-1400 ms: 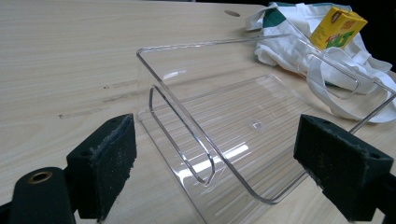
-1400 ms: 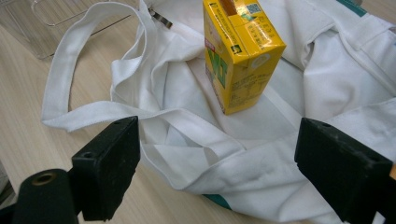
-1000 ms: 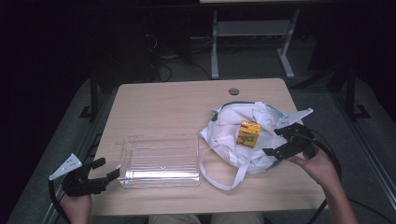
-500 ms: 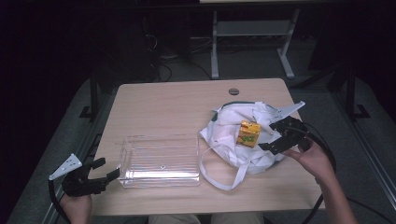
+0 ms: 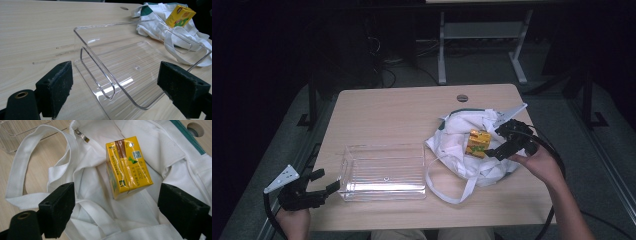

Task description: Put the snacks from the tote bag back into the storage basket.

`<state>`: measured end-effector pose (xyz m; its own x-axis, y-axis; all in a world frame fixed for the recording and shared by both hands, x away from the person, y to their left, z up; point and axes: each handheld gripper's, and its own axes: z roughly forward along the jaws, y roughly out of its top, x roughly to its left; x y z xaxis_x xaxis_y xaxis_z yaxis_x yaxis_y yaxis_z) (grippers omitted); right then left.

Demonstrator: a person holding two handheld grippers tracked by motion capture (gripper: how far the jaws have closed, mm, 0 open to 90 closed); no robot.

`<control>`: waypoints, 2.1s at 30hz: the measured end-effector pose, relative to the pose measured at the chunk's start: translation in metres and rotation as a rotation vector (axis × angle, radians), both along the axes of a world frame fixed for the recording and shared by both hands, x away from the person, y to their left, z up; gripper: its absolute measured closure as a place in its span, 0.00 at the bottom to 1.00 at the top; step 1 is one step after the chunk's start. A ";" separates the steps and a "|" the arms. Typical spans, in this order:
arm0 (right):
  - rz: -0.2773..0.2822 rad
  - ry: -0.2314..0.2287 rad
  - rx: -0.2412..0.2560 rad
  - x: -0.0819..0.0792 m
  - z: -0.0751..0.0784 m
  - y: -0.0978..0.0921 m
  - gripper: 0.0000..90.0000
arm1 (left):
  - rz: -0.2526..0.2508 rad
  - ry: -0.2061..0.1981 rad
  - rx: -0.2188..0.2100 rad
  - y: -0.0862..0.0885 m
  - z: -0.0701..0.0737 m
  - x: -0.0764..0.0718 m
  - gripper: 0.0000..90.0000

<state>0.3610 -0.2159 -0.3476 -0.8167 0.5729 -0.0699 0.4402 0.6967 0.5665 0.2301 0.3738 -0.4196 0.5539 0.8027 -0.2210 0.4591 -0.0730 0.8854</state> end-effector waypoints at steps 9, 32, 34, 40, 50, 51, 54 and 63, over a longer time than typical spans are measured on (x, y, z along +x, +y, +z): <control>0.013 0.014 -0.022 0.009 0.004 0.007 0.16 | 0.000 -0.003 -0.003 0.000 0.000 0.000 0.14; 0.025 0.044 -0.078 0.031 -0.001 0.018 0.16 | -0.001 -0.001 -0.003 0.000 0.000 0.001 0.14; 0.025 0.053 -0.084 0.033 -0.003 0.019 0.16 | -0.001 0.000 -0.001 0.000 0.000 0.001 0.14; 0.029 0.068 -0.096 0.039 -0.009 0.022 0.19 | -0.003 0.001 0.003 0.000 0.000 0.001 0.14; 0.036 0.077 -0.120 0.046 -0.016 0.029 0.23 | -0.001 0.001 0.001 0.001 0.000 0.001 0.14; 0.035 0.077 -0.121 0.046 -0.017 0.029 0.23 | -0.001 0.001 0.001 0.000 0.000 0.001 0.14; 0.036 0.082 -0.124 0.048 -0.018 0.031 0.24 | 0.001 0.001 -0.001 0.001 0.000 0.001 0.14; 0.050 0.079 -0.135 0.051 -0.021 0.032 0.32 | 0.003 0.003 -0.002 0.001 0.000 0.000 0.14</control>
